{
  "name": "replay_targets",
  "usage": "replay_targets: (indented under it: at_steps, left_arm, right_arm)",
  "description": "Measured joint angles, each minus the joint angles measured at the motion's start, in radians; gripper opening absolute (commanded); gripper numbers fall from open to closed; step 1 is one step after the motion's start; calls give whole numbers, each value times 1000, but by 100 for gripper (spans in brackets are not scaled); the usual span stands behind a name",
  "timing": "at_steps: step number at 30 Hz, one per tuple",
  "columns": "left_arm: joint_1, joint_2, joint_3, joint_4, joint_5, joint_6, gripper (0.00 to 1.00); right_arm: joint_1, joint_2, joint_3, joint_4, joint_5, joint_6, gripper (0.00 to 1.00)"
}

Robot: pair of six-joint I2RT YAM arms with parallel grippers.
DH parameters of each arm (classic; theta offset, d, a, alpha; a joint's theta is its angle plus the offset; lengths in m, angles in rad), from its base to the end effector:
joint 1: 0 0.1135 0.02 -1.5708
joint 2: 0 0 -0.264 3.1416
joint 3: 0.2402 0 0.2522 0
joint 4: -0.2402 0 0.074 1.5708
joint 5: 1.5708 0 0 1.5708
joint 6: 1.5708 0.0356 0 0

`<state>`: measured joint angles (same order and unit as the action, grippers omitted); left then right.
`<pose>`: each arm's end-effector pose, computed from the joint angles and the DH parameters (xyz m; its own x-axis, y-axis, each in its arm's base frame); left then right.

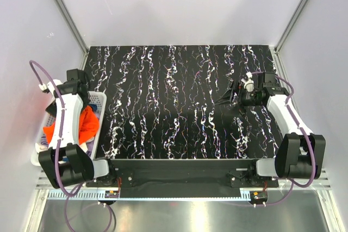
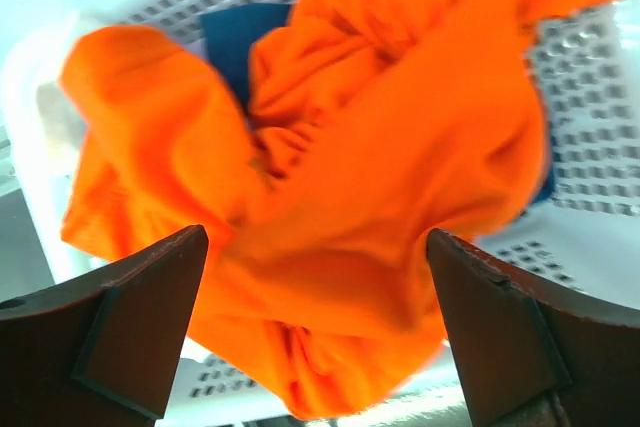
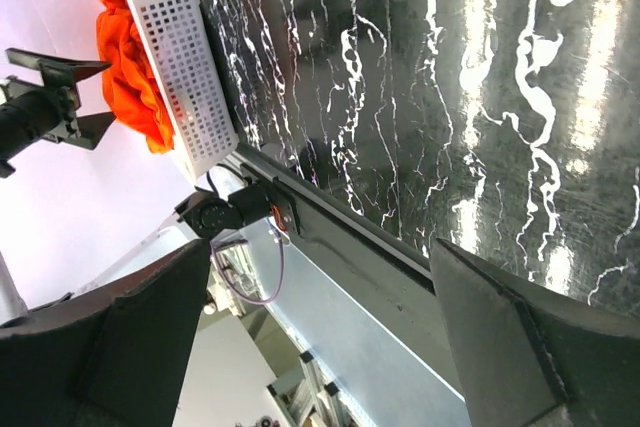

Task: Fold and stack the t-shirts
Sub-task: Grab the tshirt from the pile

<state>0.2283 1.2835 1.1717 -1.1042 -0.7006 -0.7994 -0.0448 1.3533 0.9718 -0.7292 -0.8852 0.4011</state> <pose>0.2193 0.0745 0.3041 -0.3563 -0.6455 -0.6756 -0.9275 0.3316 0.1724 0.2566 0.0161 0.2493 -0.9470 0.2899 -0.1380 0.0595 0.5808 0.8119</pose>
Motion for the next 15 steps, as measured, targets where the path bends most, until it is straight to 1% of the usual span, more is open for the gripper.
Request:
replay_targets:
  at_steps: [2, 3, 4, 6, 7, 8, 10, 11, 12, 13, 14, 15]
  left_arm:
    - [30, -13, -34, 13, 2, 21, 99]
    - [53, -14, -51, 24, 9, 32, 98]
    - [72, -13, -65, 38, 19, 43, 95]
    - [104, -12, -90, 69, 42, 63, 76]
    - [113, -12, -98, 89, 58, 78, 65]
    - [114, -13, -101, 105, 70, 88, 44]
    - [114, -13, -99, 132, 96, 107, 26]
    - [112, -14, -94, 137, 112, 117, 16]
    - [111, -18, -85, 137, 131, 126, 0]
    - [107, -25, -72, 133, 152, 132, 0]
    - [101, -35, -49, 122, 172, 139, 0]
    - [95, -47, -22, 111, 187, 143, 0]
  right_arm:
    - [13, 0, 5, 1, -3, 2, 90]
    - [18, 0, 7, 1, -6, 3, 82]
    - [24, 0, 13, 0, -8, 0, 78]
    - [32, 0, 27, -2, -8, -1, 67]
    - [33, 0, 34, -2, -9, -2, 50]
    - [33, 0, 40, -1, -8, -7, 43]
    - [37, 0, 54, -7, -3, -1, 36]
    - [42, 0, 59, -11, 4, 0, 35]
    - [52, 0, 70, -24, 16, -2, 34]
    - [60, 0, 77, -30, 24, -4, 32]
    - [72, 0, 94, -48, 37, -8, 26]
    - [88, 2, 119, -71, 57, -13, 23]
